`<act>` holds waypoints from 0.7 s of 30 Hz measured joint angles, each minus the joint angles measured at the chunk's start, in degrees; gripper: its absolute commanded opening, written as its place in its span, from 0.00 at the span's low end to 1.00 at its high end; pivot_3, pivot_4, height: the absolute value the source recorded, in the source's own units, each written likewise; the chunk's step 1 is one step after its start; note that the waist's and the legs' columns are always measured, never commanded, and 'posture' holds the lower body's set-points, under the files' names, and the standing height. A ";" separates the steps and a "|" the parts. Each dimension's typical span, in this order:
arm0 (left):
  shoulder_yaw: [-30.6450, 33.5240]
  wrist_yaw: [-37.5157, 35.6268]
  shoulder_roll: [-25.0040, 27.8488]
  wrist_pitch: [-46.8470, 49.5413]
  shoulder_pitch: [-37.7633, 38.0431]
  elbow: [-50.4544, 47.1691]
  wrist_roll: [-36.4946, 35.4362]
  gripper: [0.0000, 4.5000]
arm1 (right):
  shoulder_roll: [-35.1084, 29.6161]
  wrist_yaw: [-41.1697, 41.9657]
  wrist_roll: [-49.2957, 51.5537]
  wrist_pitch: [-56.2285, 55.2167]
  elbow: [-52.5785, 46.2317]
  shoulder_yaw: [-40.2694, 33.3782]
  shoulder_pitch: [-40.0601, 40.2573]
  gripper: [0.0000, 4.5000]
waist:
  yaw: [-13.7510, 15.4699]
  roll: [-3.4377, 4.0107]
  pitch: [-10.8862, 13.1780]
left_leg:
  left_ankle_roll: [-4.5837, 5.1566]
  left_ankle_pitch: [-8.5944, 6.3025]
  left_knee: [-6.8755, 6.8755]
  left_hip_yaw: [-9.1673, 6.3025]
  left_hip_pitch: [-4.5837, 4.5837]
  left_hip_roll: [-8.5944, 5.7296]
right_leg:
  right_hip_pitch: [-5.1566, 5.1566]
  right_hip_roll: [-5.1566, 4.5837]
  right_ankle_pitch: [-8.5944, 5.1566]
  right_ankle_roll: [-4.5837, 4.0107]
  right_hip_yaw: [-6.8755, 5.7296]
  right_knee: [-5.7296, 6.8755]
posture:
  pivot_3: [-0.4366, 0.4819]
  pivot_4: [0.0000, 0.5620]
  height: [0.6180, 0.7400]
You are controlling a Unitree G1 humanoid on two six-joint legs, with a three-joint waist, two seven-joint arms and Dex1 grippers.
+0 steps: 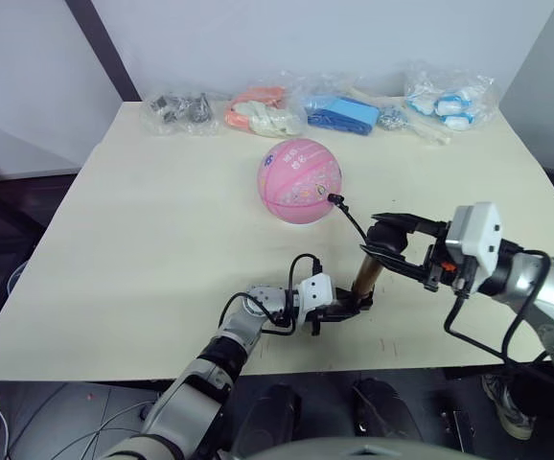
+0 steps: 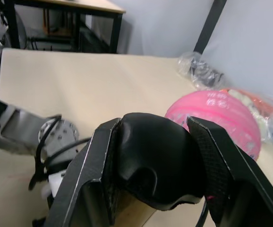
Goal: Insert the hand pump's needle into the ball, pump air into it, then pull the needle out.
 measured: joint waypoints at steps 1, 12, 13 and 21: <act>0.00 -0.03 0.04 0.03 0.01 -0.01 0.00 0.25 | 1.28 -0.04 -1.58 -1.28 1.20 1.30 0.80 0.40 | 0.00 -0.02 -0.01 | 0.00 0.00 -0.01 -0.01 0.01 0.01 | 0.00 0.01 0.00 0.00 0.00 0.00 | 0.48 0.27 1.00; 0.01 -0.32 0.05 1.24 -0.12 -0.31 -0.05 0.25 | 4.89 0.29 -8.77 -7.57 6.53 5.42 3.11 0.40 | 0.00 -0.02 -0.03 | 0.04 -0.03 -0.03 0.01 0.14 -0.01 | 0.11 0.02 0.00 0.00 0.04 0.00 | 0.48 0.27 1.00; 0.03 -0.36 0.05 1.26 -0.13 -0.31 -0.07 0.25 | 4.88 0.30 -8.52 -6.95 6.40 5.22 2.88 0.40 | 0.00 -0.02 -0.02 | 0.04 -0.03 -0.03 0.01 0.14 0.00 | 0.11 0.02 0.00 0.00 0.04 0.00 | 0.48 0.27 1.00; 0.24 -1.07 -0.07 1.62 -0.79 -0.29 -0.31 0.25 | 1.04 0.92 1.94 6.72 2.10 -1.87 -2.25 0.40 | 0.06 0.07 0.08 | 0.10 -0.06 -0.03 -0.01 0.08 0.00 | 0.08 -0.02 0.00 -0.01 0.05 -0.02 | 0.48 0.27 1.00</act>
